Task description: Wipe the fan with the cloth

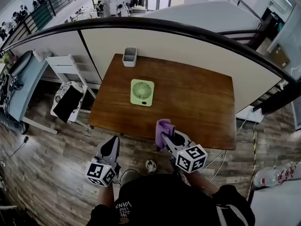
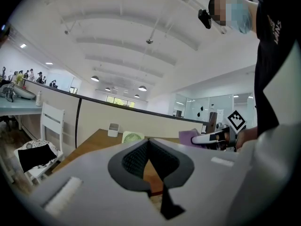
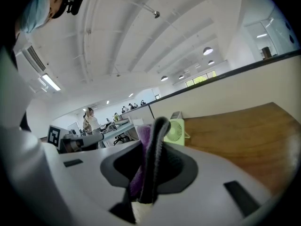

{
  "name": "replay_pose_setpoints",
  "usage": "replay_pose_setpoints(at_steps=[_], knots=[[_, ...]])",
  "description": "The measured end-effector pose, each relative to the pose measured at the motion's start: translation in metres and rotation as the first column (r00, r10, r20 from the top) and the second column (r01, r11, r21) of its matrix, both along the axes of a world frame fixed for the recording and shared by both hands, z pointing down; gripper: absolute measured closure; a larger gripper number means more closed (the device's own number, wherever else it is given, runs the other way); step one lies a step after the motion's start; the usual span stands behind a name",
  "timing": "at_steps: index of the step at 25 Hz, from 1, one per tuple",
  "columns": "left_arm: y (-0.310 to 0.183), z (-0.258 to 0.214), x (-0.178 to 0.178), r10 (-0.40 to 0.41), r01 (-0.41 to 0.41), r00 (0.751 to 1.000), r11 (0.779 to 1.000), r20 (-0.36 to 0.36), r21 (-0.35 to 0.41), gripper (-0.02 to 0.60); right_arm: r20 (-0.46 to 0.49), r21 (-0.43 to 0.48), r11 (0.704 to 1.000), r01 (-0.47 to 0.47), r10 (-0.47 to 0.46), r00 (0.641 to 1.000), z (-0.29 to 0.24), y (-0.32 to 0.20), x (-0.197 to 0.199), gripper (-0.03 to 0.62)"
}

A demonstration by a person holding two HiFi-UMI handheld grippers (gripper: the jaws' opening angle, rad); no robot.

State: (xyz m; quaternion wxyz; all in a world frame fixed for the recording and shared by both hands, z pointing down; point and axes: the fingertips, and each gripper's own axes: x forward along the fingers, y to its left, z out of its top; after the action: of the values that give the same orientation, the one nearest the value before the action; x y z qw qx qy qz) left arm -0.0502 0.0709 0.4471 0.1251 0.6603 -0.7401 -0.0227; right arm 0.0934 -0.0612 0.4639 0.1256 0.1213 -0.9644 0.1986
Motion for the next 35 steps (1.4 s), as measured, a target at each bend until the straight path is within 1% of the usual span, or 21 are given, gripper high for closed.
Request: replay_pose_setpoints(at_steps=[5, 10, 13, 17, 22, 25, 28, 31, 35], knots=[[-0.020, 0.011, -0.010, 0.006, -0.006, 1.000, 1.000, -0.020, -0.027, 0.571, 0.001, -0.008, 1.000, -0.001, 0.001, 1.000, 0.002, -0.018, -0.016, 0.500], [-0.042, 0.022, -0.035, 0.038, -0.039, 0.999, 0.999, -0.037, -0.035, 0.571, -0.020, -0.021, 0.999, -0.028, 0.027, 0.999, 0.011, -0.029, -0.037, 0.500], [-0.059, 0.026, -0.053, 0.096, -0.098, 0.994, 0.994, -0.055, -0.044, 0.571, -0.035, -0.022, 0.996, -0.085, 0.085, 0.996, 0.014, -0.036, -0.048, 0.500], [-0.075, 0.032, -0.082, 0.200, -0.204, 0.978, 0.977, -0.058, -0.067, 0.570, -0.050, -0.027, 0.984, -0.175, 0.174, 0.984, 0.011, -0.037, -0.070, 0.500], [-0.105, 0.046, -0.115, 0.322, -0.328, 0.944, 0.940, -0.076, -0.093, 0.569, -0.067, -0.012, 0.958, -0.286, 0.285, 0.956, 0.016, -0.048, -0.095, 0.499], [-0.119, 0.057, -0.133, 0.375, -0.383, 0.923, 0.917, -0.084, -0.115, 0.569, -0.074, -0.004, 0.939, -0.345, 0.343, 0.936, 0.021, -0.053, -0.110, 0.500], [-0.130, 0.063, -0.147, 0.424, -0.433, 0.901, 0.894, -0.093, -0.119, 0.569, -0.078, 0.011, 0.920, -0.391, 0.391, 0.917, 0.022, -0.055, -0.125, 0.500], [-0.137, 0.071, -0.156, 0.480, -0.491, 0.871, 0.862, -0.107, -0.127, 0.569, -0.074, 0.024, 0.896, -0.443, 0.443, 0.893, 0.023, -0.055, -0.138, 0.500], [-0.149, 0.082, -0.163, 0.549, -0.559, 0.829, 0.820, -0.106, -0.126, 0.569, -0.067, 0.060, 0.868, -0.494, 0.497, 0.865, 0.023, -0.058, -0.153, 0.500]])
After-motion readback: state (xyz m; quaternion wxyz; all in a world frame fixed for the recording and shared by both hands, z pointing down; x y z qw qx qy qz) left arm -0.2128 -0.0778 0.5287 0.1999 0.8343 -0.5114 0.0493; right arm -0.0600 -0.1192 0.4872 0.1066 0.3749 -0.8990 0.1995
